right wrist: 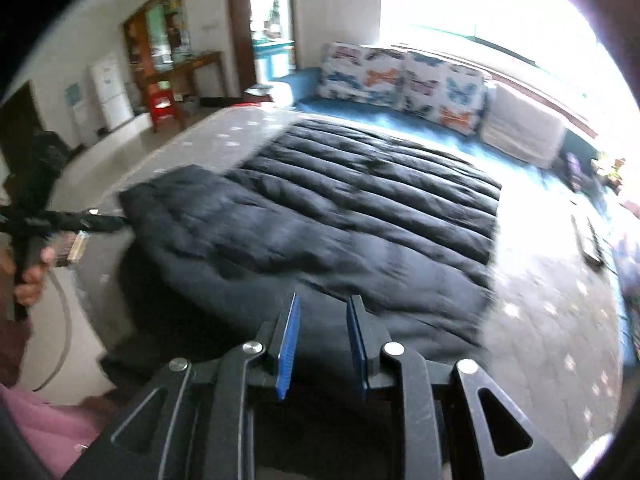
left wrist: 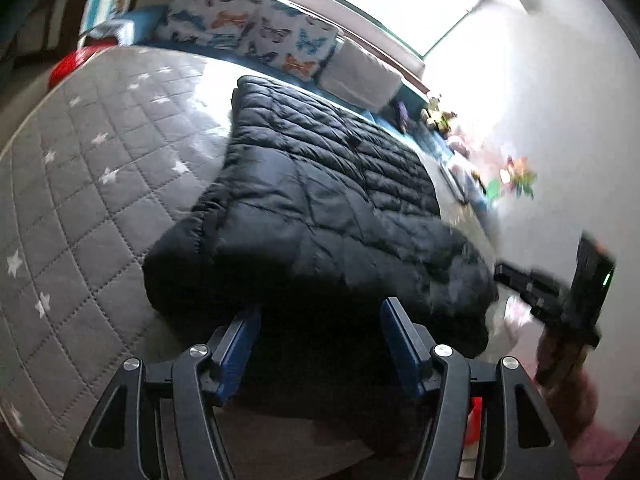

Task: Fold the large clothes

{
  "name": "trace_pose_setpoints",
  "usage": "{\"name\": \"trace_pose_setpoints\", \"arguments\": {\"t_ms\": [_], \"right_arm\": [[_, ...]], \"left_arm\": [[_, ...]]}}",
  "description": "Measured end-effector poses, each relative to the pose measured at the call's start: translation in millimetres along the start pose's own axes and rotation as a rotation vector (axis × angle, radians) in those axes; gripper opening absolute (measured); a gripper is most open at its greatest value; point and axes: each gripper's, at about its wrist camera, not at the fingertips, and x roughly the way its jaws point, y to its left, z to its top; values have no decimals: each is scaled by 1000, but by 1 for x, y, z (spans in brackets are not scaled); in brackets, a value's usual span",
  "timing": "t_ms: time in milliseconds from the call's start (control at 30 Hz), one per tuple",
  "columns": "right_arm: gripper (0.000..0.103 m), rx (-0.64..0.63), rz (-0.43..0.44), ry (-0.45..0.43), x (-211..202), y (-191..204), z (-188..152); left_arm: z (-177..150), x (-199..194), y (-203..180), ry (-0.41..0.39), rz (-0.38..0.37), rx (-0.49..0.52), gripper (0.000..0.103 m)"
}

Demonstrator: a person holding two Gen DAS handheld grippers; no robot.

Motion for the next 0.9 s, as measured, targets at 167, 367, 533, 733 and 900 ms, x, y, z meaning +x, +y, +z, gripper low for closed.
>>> {"name": "trace_pose_setpoints", "arguments": {"t_ms": [167, 367, 533, 733, 900], "right_arm": [[27, 120, -42, 2, -2, -43, -14], [27, 228, -23, -35, -5, -75, -15], [27, 273, -12, 7, 19, -87, -26], [29, 262, 2, 110, 57, -73, -54], [29, 236, 7, 16, 27, -65, -24]], "left_arm": [[24, 0, 8, -83, -17, -52, 66], [49, 3, 6, -115, 62, -29, 13], [43, 9, 13, -134, 141, 13, 12], [21, 32, 57, -55, 76, -132, 12], [27, 27, 53, -56, 95, -91, 17]]}}
